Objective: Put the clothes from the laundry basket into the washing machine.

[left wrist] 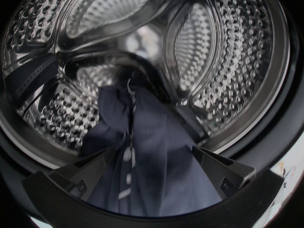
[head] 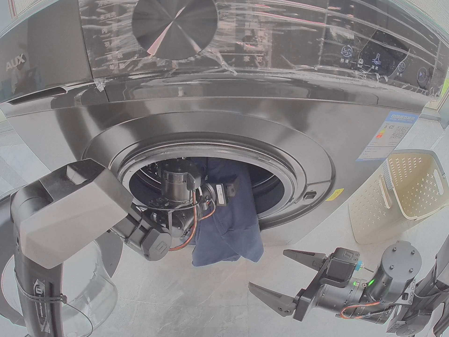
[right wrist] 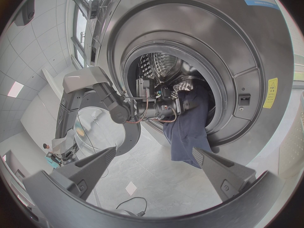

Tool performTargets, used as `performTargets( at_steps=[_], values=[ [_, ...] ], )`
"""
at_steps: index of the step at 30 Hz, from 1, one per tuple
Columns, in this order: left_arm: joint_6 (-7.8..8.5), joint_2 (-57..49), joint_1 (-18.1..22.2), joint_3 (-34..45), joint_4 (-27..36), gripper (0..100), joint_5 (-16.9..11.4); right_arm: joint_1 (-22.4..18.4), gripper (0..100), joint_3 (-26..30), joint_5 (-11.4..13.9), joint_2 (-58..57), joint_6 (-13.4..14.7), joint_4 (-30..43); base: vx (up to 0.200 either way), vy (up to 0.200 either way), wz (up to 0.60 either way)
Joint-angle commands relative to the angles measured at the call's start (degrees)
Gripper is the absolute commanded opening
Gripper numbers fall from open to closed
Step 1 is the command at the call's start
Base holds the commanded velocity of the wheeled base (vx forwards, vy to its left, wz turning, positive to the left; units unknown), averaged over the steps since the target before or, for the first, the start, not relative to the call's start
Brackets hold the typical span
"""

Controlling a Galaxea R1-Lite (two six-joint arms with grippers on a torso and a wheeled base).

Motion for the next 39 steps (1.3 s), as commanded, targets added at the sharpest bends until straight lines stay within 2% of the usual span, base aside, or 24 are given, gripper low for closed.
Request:
performTargets(
  at_steps=[1, 4, 7, 8, 12, 14, 18, 22, 25, 30, 31, 37, 39],
  values=[
    [0.36, -2.4, -0.8, 4.8, 2.1, 100, -0.3, 0.0, 100, 0.0, 0.0, 0.1, -0.1, 0.0, 0.0, 0.0, 0.0],
    [0.53, 1.0, -0.1, 3.8, 1.8, 100, -0.3, 0.1, 100, 0.0, 0.0, 0.1, -0.1, 0.0, 0.0, 0.0, 0.0],
    [1.5, 2.9, 0.4, 2.7, 1.6, 100, -0.3, 0.0, 100, 0.0, 0.0, 0.1, -0.1, 0.0, 0.0, 0.0, 0.0],
    [2.2, 4.3, 1.1, 1.1, 1.5, 0, -0.5, -0.2, 100, 0.0, 0.0, 0.1, -0.1, 0.0, 0.0, 0.0, 0.0],
    [2.03, 5.1, 1.1, -2.3, 1.5, 0, -0.6, -0.3, 100, 0.0, 0.0, 0.1, -0.1, -0.1, 0.0, 0.0, 0.0],
    [0.97, 5.0, 0.9, -4.4, 1.9, 0, -1.0, -0.2, 100, -0.1, 0.0, 0.1, -0.1, -0.1, 0.0, 0.0, 0.0],
    [-5.18, 5.9, 1.3, -11.7, 3.0, 0, -0.2, -0.1, 100, -0.3, 0.0, 0.1, -0.1, 0.0, 0.0, 0.0, 0.0],
    [-7.11, 6.9, 2.6, -19.8, 0.3, 0, 0.8, -0.3, 100, -0.4, 0.0, 0.1, -0.1, 0.0, 0.0, 0.0, 0.0],
    [-7.82, 6.9, 2.7, -23.2, -1.7, 0, 0.9, -0.3, 100, -0.4, 0.0, 0.1, -0.1, -0.1, 0.0, 0.0, 0.0],
    [-7.73, 6.2, 2.0, -21.6, -2.2, 0, 1.6, -0.3, 100, -0.4, 0.0, 0.1, -0.1, -0.1, 0.0, 0.0, 0.0],
    [-7.73, 6.2, 2.0, -21.0, -2.2, 100, 1.8, -0.3, 100, -0.4, 0.0, 0.1, -0.1, 0.0, 0.0, 0.0, 0.0],
    [-7.73, 3.6, 0.8, -15.4, -2.2, 100, 1.8, -0.3, 100, -0.4, 0.0, 0.0, -0.1, -0.1, 0.0, 0.0, 0.0],
    [-6.94, 1.2, -0.2, -9.1, -1.8, 100, 1.7, -0.3, 100, -0.4, 0.0, 0.1, 0.0, 0.0, 0.0, 0.0, 0.0]
  ],
)
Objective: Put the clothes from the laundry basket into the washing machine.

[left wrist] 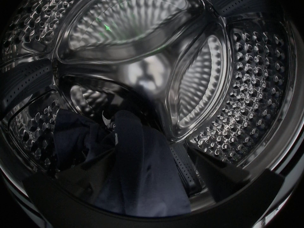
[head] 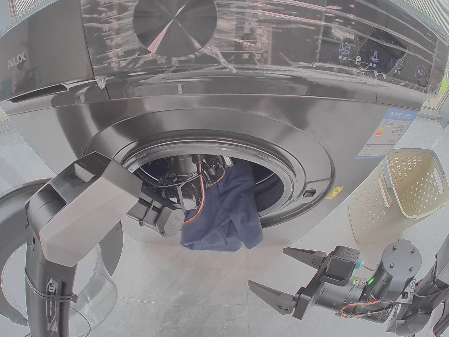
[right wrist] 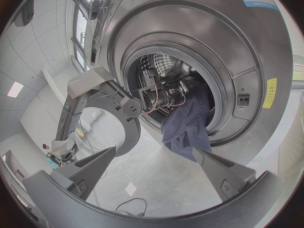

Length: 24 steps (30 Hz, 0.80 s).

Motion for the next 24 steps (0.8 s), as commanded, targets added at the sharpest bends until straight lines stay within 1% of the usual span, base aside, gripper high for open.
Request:
performTargets(
  at_steps=[1, 4, 7, 9, 10, 12, 14, 16, 17, 21, 24],
  values=[
    [1.53, -4.7, -1.5, 10.2, 0.6, 100, -0.2, 0.0, 100, 0.0, 0.0, 0.1, 0.0, 0.0, 0.0, 0.0, 0.0],
    [5.58, -6.6, -2.0, 17.0, 0.8, 100, -0.7, 0.2, 100, 0.0, 0.0, 0.1, 0.0, 0.0, 0.0, 0.0, 0.0],
    [8.3, -6.9, -2.1, 21.5, 0.7, 100, -1.3, 0.3, 100, 0.0, 0.0, 0.1, 0.0, 0.0, 0.0, 0.0, 0.0],
    [9.35, -6.8, -2.1, 23.5, 0.7, 100, -1.6, 0.4, 100, 0.0, 0.0, 0.2, 0.0, 0.0, 0.0, 0.0, 0.0],
    [10.32, -6.4, -2.1, 24.9, 0.5, 100, -2.0, 0.5, 100, 0.0, 0.0, 0.2, 0.1, -0.1, 0.0, 0.0, 0.0],
    [11.38, -5.2, -1.9, 25.2, 0.0, 100, -2.2, 0.8, 100, -0.3, 0.0, 0.2, 0.0, 0.0, 0.0, 0.0, 0.0],
    [11.64, -3.0, -1.6, 24.1, -0.6, 100, -2.2, 0.8, 100, -0.5, 0.0, 0.2, 0.1, 0.0, 0.0, 0.0, 0.0],
    [11.55, -1.3, -1.4, 21.8, -1.6, 100, -2.7, 0.6, 100, -0.5, 0.0, 0.4, 0.1, -0.1, 0.0, 0.0, 0.0],
    [11.46, -0.6, -1.4, 20.6, -1.9, 0, -2.9, 0.5, 100, -0.5, 0.0, 0.7, 0.1, -0.1, 0.0, 0.0, 0.0],
    [11.11, 0.3, -1.4, 15.9, -1.5, 0, -3.3, 0.4, 100, -0.5, 0.0, 0.8, 0.2, -0.1, 0.0, 0.0, 0.0],
    [10.15, 0.3, -1.4, 12.5, -1.4, 0, -3.4, 0.4, 100, -0.6, 0.0, 0.8, 0.1, -0.1, 0.0, 0.0, 0.0]
  ],
)
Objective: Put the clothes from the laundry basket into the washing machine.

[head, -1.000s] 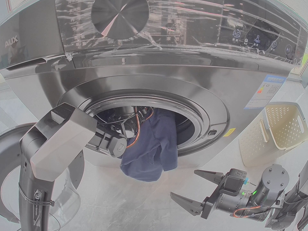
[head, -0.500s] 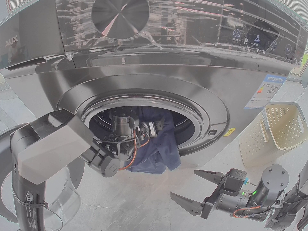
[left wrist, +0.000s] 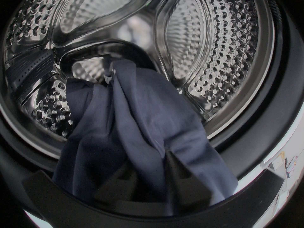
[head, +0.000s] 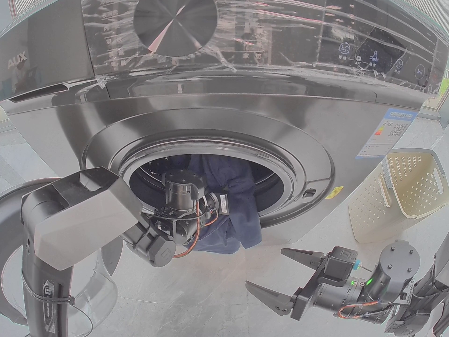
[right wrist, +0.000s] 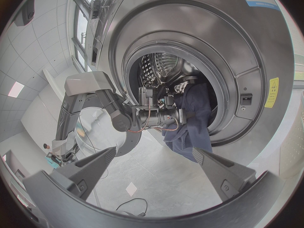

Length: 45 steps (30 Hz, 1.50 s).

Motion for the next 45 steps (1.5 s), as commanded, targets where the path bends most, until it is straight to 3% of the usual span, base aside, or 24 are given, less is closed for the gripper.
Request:
performTargets(
  at_steps=[1, 2, 4, 5, 9, 13, 18, 19, 28, 30, 32, 34, 39, 40, 41, 45],
  values=[
    [-1.77, 2.2, 0.1, -7.0, -0.2, 0, -0.3, -0.2, 100, -0.2, 0.0, 0.4, 0.0, -0.1, 0.0, 0.0, 0.0],
    [-1.77, 2.2, 0.1, -7.0, -0.2, 0, -0.3, -0.2, 100, -0.2, 0.0, 0.4, 0.0, -0.1, 0.0, 0.0, 0.0],
    [-5.02, 2.2, 0.2, -12.4, -0.3, 0, 0.3, -0.2, 100, -0.2, 0.0, 0.4, 0.0, -0.1, 0.0, 0.0, 0.0],
    [-5.37, 2.3, 0.3, -13.5, -0.3, 0, 0.4, -0.2, 100, -0.2, 0.0, 0.4, 0.0, -0.1, 0.0, 0.0, 0.0],
    [-5.46, 4.0, 2.0, -18.2, -0.7, 0, 0.7, -0.1, 100, -0.4, 0.0, 0.3, 0.0, -0.1, 0.0, 0.0, 0.0],
    [-5.55, 7.6, 3.2, -27.2, -0.7, 0, 3.2, 0.2, 100, -0.3, 0.0, 0.4, 0.0, -0.1, 0.0, 0.0, 0.0],
    [-5.55, 6.9, 2.7, -25.5, -1.3, 0, 3.6, 0.0, 100, -0.3, 0.0, 0.4, 0.1, -0.1, 0.0, 0.0, 0.0],
    [-5.64, 6.6, 2.7, -25.0, -1.3, 100, 3.6, 0.0, 100, -0.3, 0.0, 0.4, 0.1, -0.1, 0.0, 0.0, 0.0],
    [-5.37, -1.8, -0.8, -8.2, -0.7, 100, 1.9, 0.3, 100, -0.3, 0.0, 0.5, 0.1, -0.1, 0.0, 0.0, 0.0],
    [-4.84, -3.8, -2.2, -3.2, -0.3, 100, -0.5, 0.3, 100, -0.3, 0.0, 0.9, 0.1, -0.1, 0.0, 0.0, 0.0],
    [-4.67, -3.9, -2.4, -2.4, 0.0, 100, -1.0, 0.3, 100, -0.3, 0.0, 1.1, 0.1, -0.1, 0.0, 0.0, 0.0],
    [-2.65, -3.0, -2.3, -0.6, 0.2, 100, -2.2, 0.4, 100, -0.3, 0.0, 1.1, 0.1, -0.1, 0.0, 0.0, 0.0],
    [-1.5, 2.6, -1.3, -2.1, -0.8, 100, -3.2, 0.5, 100, -0.3, 0.0, 1.4, 0.1, -0.1, 0.0, 0.0, 0.0],
    [-1.33, 3.0, -1.2, -2.3, -0.9, 0, -3.2, 0.4, 100, -0.3, 0.0, 1.4, 0.1, -0.1, 0.0, 0.0, 0.0],
    [0.17, 4.5, -0.2, -4.0, -1.3, 0, -3.2, 0.4, 100, -0.3, 0.0, 1.3, 0.1, -0.1, 0.0, 0.0, 0.0],
    [0.96, 5.8, 1.4, -8.1, -0.4, 0, -3.1, 0.4, 100, -0.4, 0.0, 1.3, 0.1, -0.1, 0.0, 0.0, 0.0]
  ],
)
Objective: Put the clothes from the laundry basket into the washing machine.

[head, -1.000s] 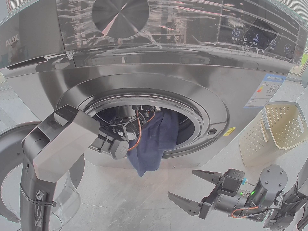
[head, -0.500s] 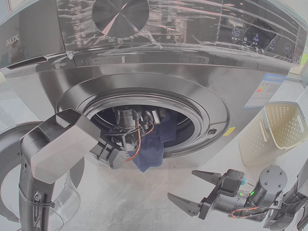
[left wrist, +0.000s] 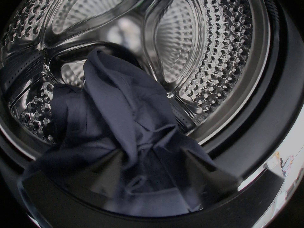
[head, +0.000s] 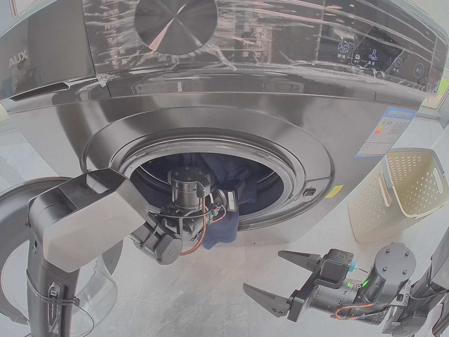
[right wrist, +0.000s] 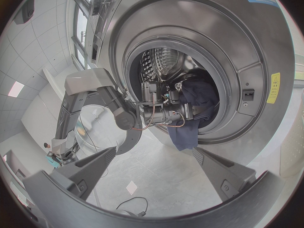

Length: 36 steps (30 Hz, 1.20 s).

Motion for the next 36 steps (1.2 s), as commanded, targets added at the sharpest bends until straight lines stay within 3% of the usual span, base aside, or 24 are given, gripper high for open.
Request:
performTargets(
  at_steps=[1, 7, 12, 15, 20, 22, 23, 24, 25, 31, 34, 36],
  values=[
    [1.07, 3.9, 2.2, -4.7, 0.5, 0, 0.0, 0.0, 100, -0.1, 0.0, 0.2, 0.0, 0.0, 0.0, 0.0, 0.0],
    [0.36, 5.2, 2.6, -14.6, 1.9, 0, 0.6, 0.0, 100, -0.4, 0.0, 0.3, 0.0, 0.0, 0.0, 0.0, 0.0],
    [-2.1, 8.1, 2.7, -25.6, 1.2, 0, 3.9, -0.2, 100, -0.4, 0.0, 0.2, 0.0, 0.0, 0.0, 0.0, 0.0],
    [-2.54, 9.4, 3.3, -30.3, 1.2, 0, 5.5, -0.1, 100, -0.4, 0.0, 0.2, 0.0, 0.0, 0.0, 0.0, 0.0],
    [-2.98, 9.3, 3.5, -31.0, 0.9, 0, 5.8, -0.2, 100, -0.4, 0.0, 0.2, 0.0, 0.0, 0.0, 0.0, 0.0],
    [-3.94, 8.3, 3.3, -28.4, 0.9, 0, 5.8, -0.3, 100, -0.4, 0.0, 0.2, 0.0, 0.0, 0.0, 0.0, 0.0],
    [-4.65, 6.9, 3.0, -26.9, 1.2, 100, 5.8, -0.3, 100, -0.4, 0.0, 0.2, 0.1, 0.0, 0.0, 0.0, 0.0],
    [-5.0, 6.4, 3.0, -26.5, 1.3, 100, 5.8, -0.3, 100, -0.4, 0.0, 0.2, 0.0, 0.0, 0.0, 0.0, 0.0],
    [-6.58, 4.0, 2.7, -23.8, 1.9, 100, 5.8, -0.2, 100, -0.4, 0.0, 0.2, 0.0, 0.0, 0.0, 0.0, 0.0],
    [-6.84, -3.6, 0.5, -12.2, 6.8, 100, 4.9, -0.1, 100, -0.4, 0.0, 0.3, 0.1, 0.0, 0.0, 0.0, 0.0],
    [-5.7, -6.0, -0.3, -5.6, 11.6, 100, 4.6, -0.1, 100, -0.4, 0.0, 0.3, 0.0, 0.0, 0.0, 0.0, 0.0],
    [-3.68, -5.9, -0.1, -3.6, 11.8, 100, 4.5, 0.0, 100, -0.4, 0.0, 0.3, 0.0, 0.0, 0.0, 0.0, 0.0]
  ],
)
